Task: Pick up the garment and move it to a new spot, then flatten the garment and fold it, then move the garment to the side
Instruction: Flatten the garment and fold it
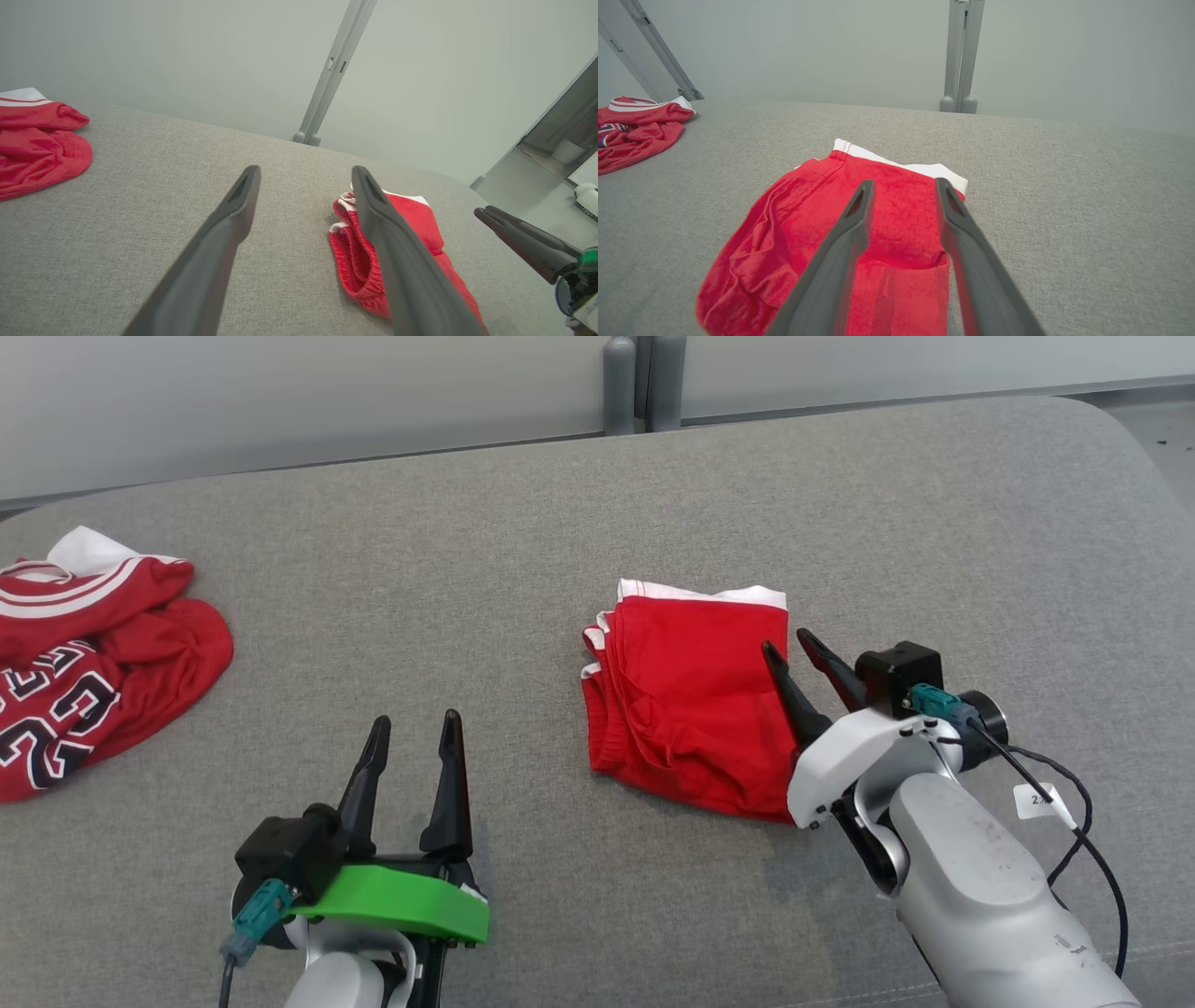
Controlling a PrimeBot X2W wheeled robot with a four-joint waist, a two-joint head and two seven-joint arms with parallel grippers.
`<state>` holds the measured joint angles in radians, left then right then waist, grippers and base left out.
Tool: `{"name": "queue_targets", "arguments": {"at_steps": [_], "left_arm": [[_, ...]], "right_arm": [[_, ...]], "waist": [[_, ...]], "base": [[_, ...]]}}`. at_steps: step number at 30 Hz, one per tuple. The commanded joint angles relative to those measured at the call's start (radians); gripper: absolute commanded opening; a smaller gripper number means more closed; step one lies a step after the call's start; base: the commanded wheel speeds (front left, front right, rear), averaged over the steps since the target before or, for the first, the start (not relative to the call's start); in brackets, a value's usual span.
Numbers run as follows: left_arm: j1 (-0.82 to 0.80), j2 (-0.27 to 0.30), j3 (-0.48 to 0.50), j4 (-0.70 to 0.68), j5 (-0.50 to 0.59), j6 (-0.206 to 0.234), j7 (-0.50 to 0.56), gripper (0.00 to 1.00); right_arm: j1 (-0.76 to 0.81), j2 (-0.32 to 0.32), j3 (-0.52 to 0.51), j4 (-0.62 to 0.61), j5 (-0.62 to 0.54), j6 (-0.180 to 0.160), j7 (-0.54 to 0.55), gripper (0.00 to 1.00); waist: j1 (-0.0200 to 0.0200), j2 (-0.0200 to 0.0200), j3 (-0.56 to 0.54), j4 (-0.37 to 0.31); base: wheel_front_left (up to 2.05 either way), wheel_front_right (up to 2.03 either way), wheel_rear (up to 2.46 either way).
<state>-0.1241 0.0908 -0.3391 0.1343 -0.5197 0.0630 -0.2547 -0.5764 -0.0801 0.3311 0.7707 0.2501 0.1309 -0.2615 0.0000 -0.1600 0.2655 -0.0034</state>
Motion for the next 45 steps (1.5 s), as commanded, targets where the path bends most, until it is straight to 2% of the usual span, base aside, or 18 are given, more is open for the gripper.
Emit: {"name": "queue_targets", "arguments": {"at_steps": [1,2,7,24,35,40,45], "left_arm": [[-0.001,0.009,-0.002,-0.005,0.005,0.007,0.002,1.00],[-0.004,0.009,-0.003,-0.006,0.005,0.007,0.003,1.00],[-0.015,0.008,-0.007,-0.005,0.004,0.007,0.005,1.00],[-0.029,0.008,-0.012,0.011,-0.005,-0.001,-0.001,1.00],[-0.039,0.005,-0.014,0.019,-0.009,-0.009,-0.004,1.00],[-0.041,0.005,-0.012,0.017,-0.007,-0.005,-0.006,1.00],[-0.040,0.011,-0.006,0.014,-0.008,0.003,-0.007,1.00]], "right_arm": [[0.024,-0.001,-0.016,-0.007,-0.010,0.000,-0.003,0.11],[0.028,0.000,-0.024,-0.009,-0.019,0.000,-0.003,0.00],[0.033,0.014,-0.046,0.006,-0.042,0.000,-0.003,0.00],[0.037,0.028,0.022,0.097,-0.112,0.000,-0.003,0.00],[0.024,0.029,0.191,0.155,-0.095,0.000,-0.003,0.00],[-0.001,0.029,0.222,0.217,-0.106,0.000,-0.002,0.00],[-0.016,0.030,0.238,0.222,-0.153,0.000,-0.002,0.00]], "waist": [[0.0000,0.0000,0.009,0.008],[0.0000,0.0000,0.013,0.013],[0.0000,0.0000,0.034,0.046],[0.0000,0.0000,0.053,0.173],[0.0000,0.0000,0.062,0.204],[0.0000,0.0000,0.067,0.206],[0.0000,0.0000,0.068,0.195]], "base": [[0.00,0.00,0.00],[0.00,0.00,0.00],[0.00,0.00,0.00],[0.00,0.00,0.00],[0.00,0.00,0.00],[0.00,0.00,0.00],[0.00,0.00,0.00]]}}
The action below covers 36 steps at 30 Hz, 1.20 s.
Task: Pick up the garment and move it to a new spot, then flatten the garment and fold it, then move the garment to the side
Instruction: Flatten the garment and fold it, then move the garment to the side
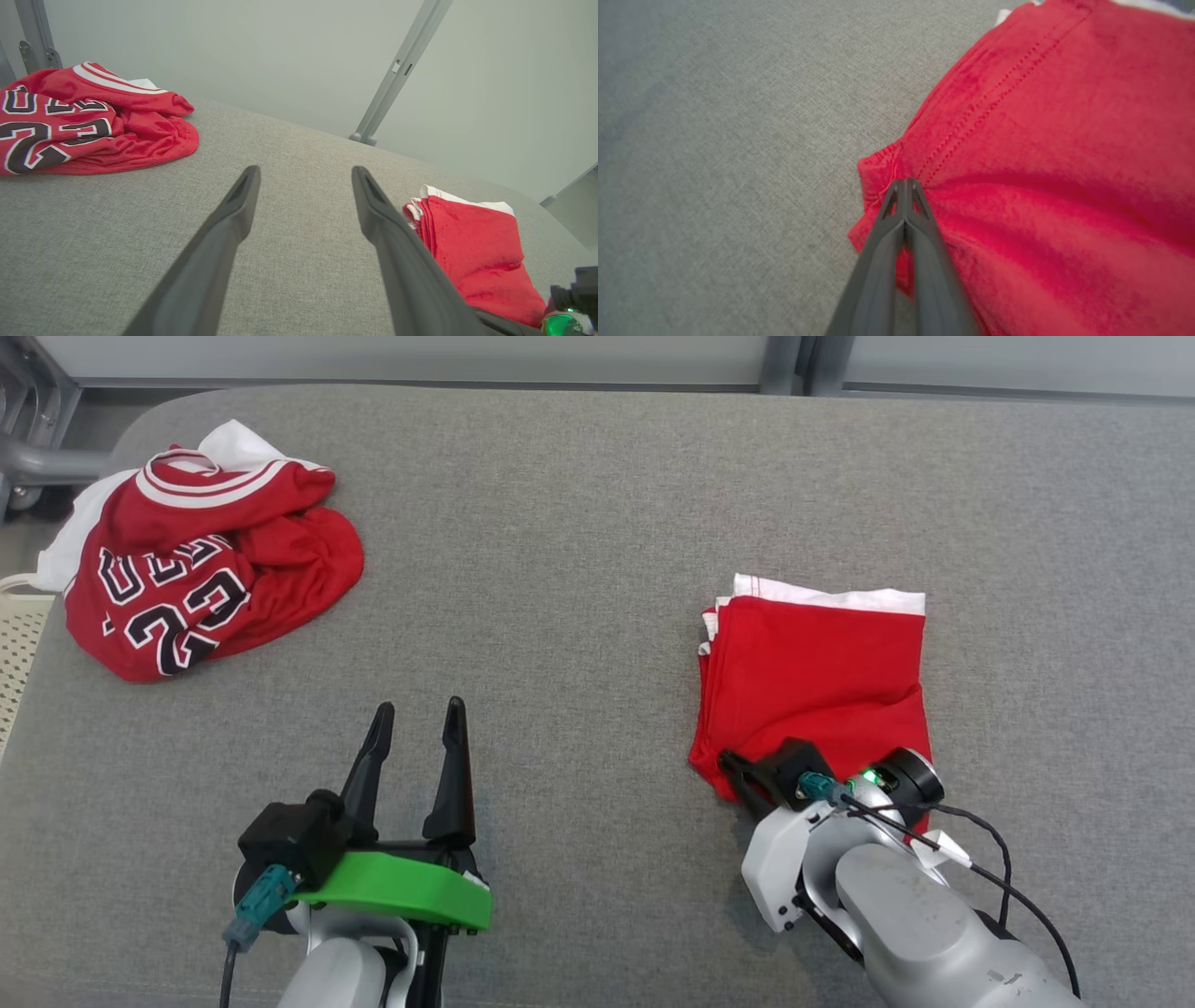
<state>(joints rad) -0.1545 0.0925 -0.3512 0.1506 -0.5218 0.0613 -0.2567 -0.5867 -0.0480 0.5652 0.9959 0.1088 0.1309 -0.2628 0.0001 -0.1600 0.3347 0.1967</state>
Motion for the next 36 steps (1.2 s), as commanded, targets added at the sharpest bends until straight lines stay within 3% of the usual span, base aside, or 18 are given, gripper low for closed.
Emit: {"name": "queue_targets", "arguments": {"at_steps": [1,12,13,15,17,18,28,36], "left_arm": [[-0.007,0.010,0.008,-0.003,-0.007,0.007,-0.005,1.00],[0.020,0.016,0.012,-0.010,-0.009,0.013,-0.006,1.00],[0.022,0.017,0.012,-0.010,-0.009,0.014,-0.005,1.00],[0.024,0.020,0.012,-0.010,-0.010,0.014,-0.004,1.00],[0.029,0.020,0.010,-0.013,-0.011,0.017,-0.003,1.00],[0.031,0.020,0.009,-0.014,-0.010,0.019,-0.002,1.00],[0.054,0.030,0.013,-0.011,-0.010,0.029,-0.003,1.00],[0.054,0.033,0.016,-0.020,-0.014,0.031,-0.005,1.00]], "right_arm": [[-0.007,-0.002,0.005,-0.016,-0.026,0.000,-0.001,0.00],[0.045,-0.006,-0.082,-0.222,-0.074,0.000,-0.001,0.00],[0.050,-0.008,-0.097,-0.242,-0.067,0.000,-0.001,0.09],[0.062,-0.012,-0.129,-0.271,-0.059,0.000,-0.001,0.44],[0.069,-0.017,-0.157,-0.291,-0.050,0.000,-0.001,0.85],[0.071,-0.019,-0.173,-0.299,-0.043,0.000,-0.001,1.00],[0.105,-0.059,-0.297,-0.291,-0.007,0.000,-0.001,1.00],[0.090,-0.081,-0.327,-0.213,0.117,0.000,0.090,1.00]], "waist": [[-0.0001,0.0000,-0.003,-0.010],[-0.0001,0.0000,-0.043,-0.093],[-0.0001,0.0000,-0.048,-0.104],[-0.0001,0.0000,-0.058,-0.126],[-0.0001,0.0000,-0.066,-0.149],[-0.0001,0.0000,-0.070,-0.160],[-0.0001,0.0000,-0.108,-0.238],[-0.0001,0.0000,-0.111,-0.235]], "base": [[0.00,0.00,0.00],[0.00,0.00,0.00],[0.00,0.00,0.00],[0.00,0.00,0.00],[0.00,0.00,0.00],[0.00,0.00,0.00],[0.00,0.00,0.00],[0.00,0.00,0.00]]}}
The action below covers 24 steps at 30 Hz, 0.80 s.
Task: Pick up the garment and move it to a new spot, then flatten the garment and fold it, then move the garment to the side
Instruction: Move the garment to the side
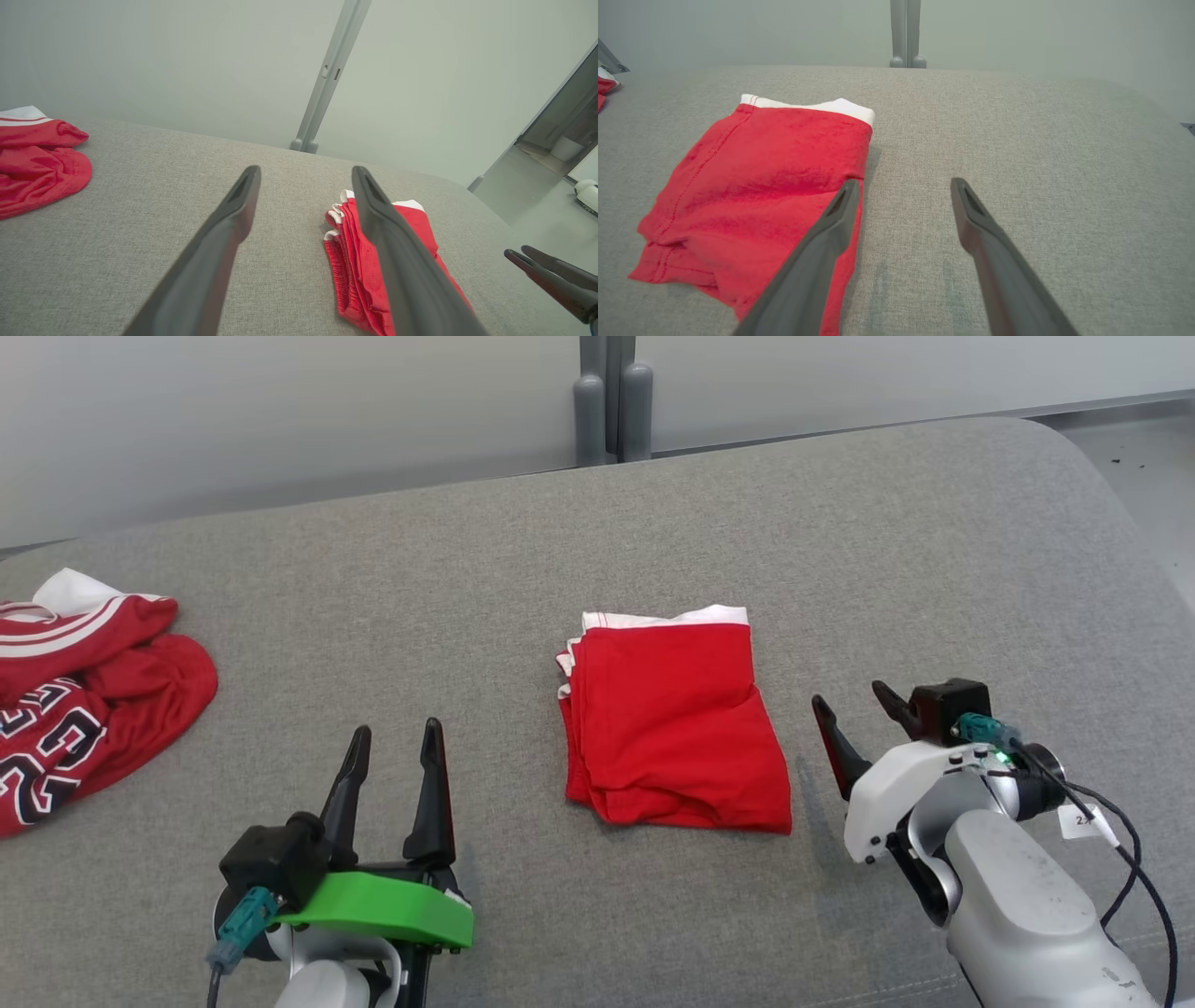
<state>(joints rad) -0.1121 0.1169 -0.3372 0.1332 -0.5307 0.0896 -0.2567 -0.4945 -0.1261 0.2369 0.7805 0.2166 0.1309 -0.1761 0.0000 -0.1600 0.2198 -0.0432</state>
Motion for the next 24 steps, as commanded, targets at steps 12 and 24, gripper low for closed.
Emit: {"name": "queue_targets", "arguments": {"at_steps": [12,24], "left_arm": [[-0.025,-0.005,-0.005,-0.006,-0.003,-0.007,-0.007,1.00],[-0.055,-0.020,-0.004,-0.001,0.008,-0.019,-0.008,1.00]], "right_arm": [[-0.122,-0.051,0.084,0.077,0.242,0.000,0.243,1.00],[-0.197,-0.096,0.132,0.159,0.440,0.000,0.385,1.00]], "waist": [[0.0000,0.0000,0.068,0.107],[0.0000,0.0000,0.129,0.199]], "base": [[0.00,0.00,0.00],[0.00,0.00,0.00]]}}
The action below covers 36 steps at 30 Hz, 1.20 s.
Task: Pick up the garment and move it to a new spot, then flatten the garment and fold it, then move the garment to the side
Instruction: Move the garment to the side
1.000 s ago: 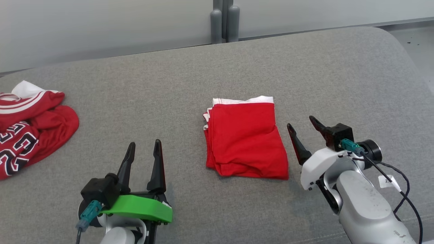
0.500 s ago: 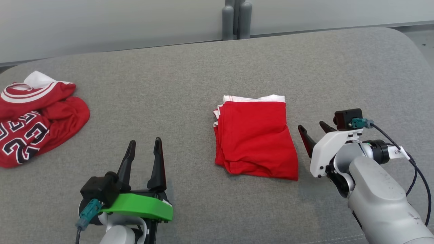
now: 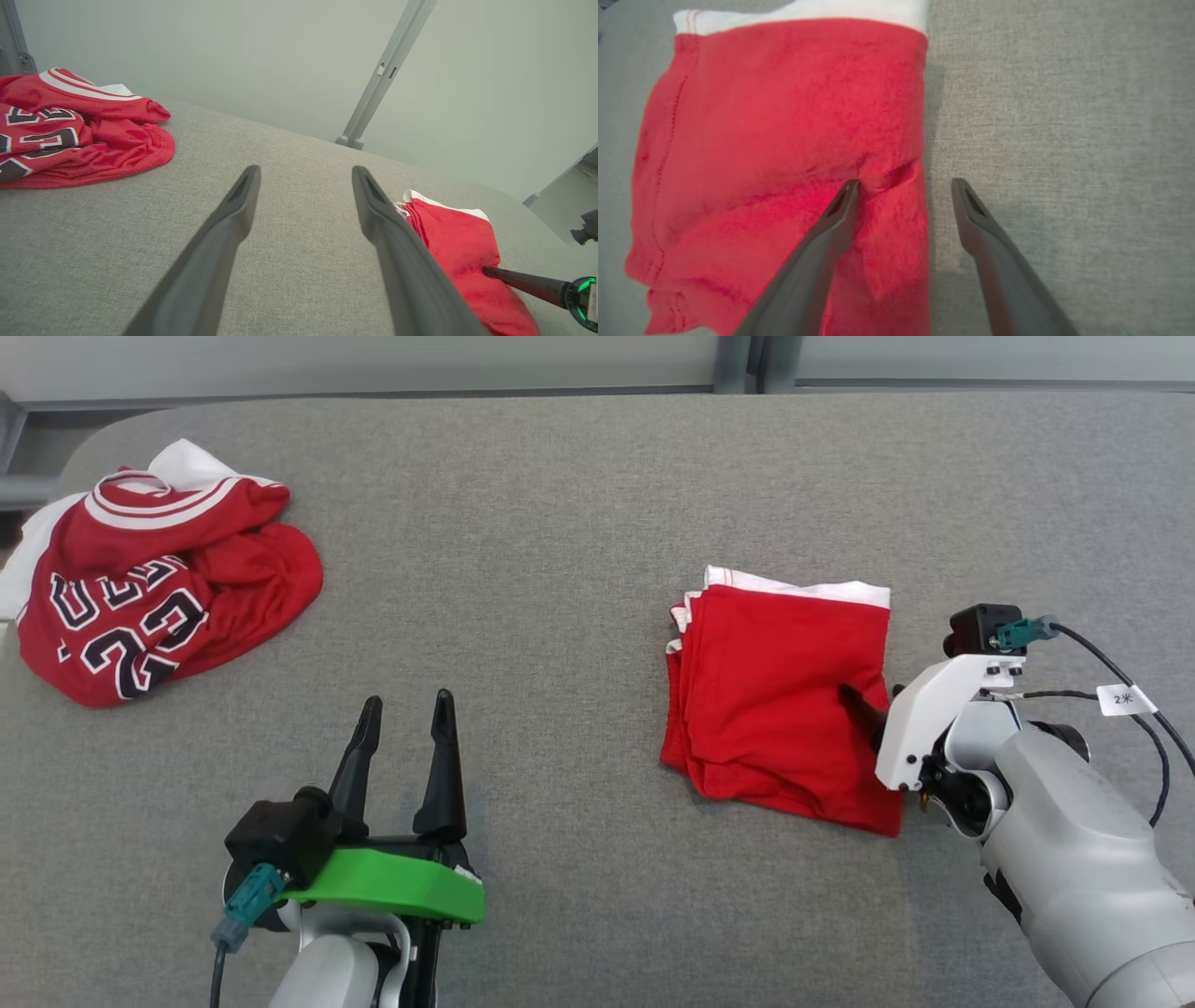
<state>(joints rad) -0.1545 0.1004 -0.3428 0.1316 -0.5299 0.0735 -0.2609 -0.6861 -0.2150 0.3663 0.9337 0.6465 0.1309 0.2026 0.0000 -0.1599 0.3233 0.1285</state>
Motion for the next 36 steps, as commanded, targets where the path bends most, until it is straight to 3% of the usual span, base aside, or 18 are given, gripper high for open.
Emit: {"name": "queue_targets", "arguments": {"at_steps": [1,6,7,8,11,21,33,36], "left_arm": [[-0.015,-0.004,0.003,0.001,0.008,-0.005,-0.004,1.00],[-0.022,-0.008,0.005,0.004,0.014,-0.010,-0.004,1.00],[-0.022,-0.008,0.006,0.004,0.014,-0.010,-0.004,1.00],[-0.023,-0.008,0.006,0.004,0.016,-0.010,-0.004,1.00],[-0.024,-0.007,0.008,-0.001,0.024,-0.012,-0.005,1.00],[-0.004,0.004,0.017,-0.019,0.039,-0.008,-0.004,1.00],[-0.017,0.032,0.015,-0.050,0.052,-0.003,0.008,1.00],[-0.030,0.035,0.009,-0.052,0.054,-0.008,0.014,1.00]], "right_arm": [[-0.011,-0.009,0.008,0.013,0.022,0.000,0.011,1.00],[-0.030,-0.008,0.035,0.048,0.067,0.000,0.028,1.00],[-0.031,-0.008,0.043,0.053,0.073,0.000,0.027,0.89],[-0.033,-0.009,0.052,0.055,0.077,0.000,0.023,0.62],[-0.042,-0.006,0.081,0.044,0.094,0.000,0.006,0.00],[-0.082,-0.050,0.192,0.011,0.111,0.000,-0.064,0.00],[-0.149,-0.076,0.295,0.002,0.147,0.000,-0.109,0.00],[-0.164,-0.079,0.306,0.009,0.148,0.000,-0.121,0.00]], "waist": [[0.0000,0.0000,0.029,0.031],[0.0000,0.0000,0.040,0.041],[0.0000,0.0000,0.041,0.041],[0.0000,0.0000,0.041,0.040],[0.0000,0.0000,0.041,0.032],[0.0000,0.0000,0.026,-0.073],[0.0000,0.0000,0.047,-0.361],[0.0000,0.0000,0.058,-0.405]], "base": [[0.00,0.00,0.00],[0.00,0.00,0.00],[0.00,0.00,0.00],[0.00,0.00,0.00],[0.00,0.00,0.00],[0.00,0.00,0.00],[0.00,0.00,0.00],[0.00,0.00,0.00]]}}
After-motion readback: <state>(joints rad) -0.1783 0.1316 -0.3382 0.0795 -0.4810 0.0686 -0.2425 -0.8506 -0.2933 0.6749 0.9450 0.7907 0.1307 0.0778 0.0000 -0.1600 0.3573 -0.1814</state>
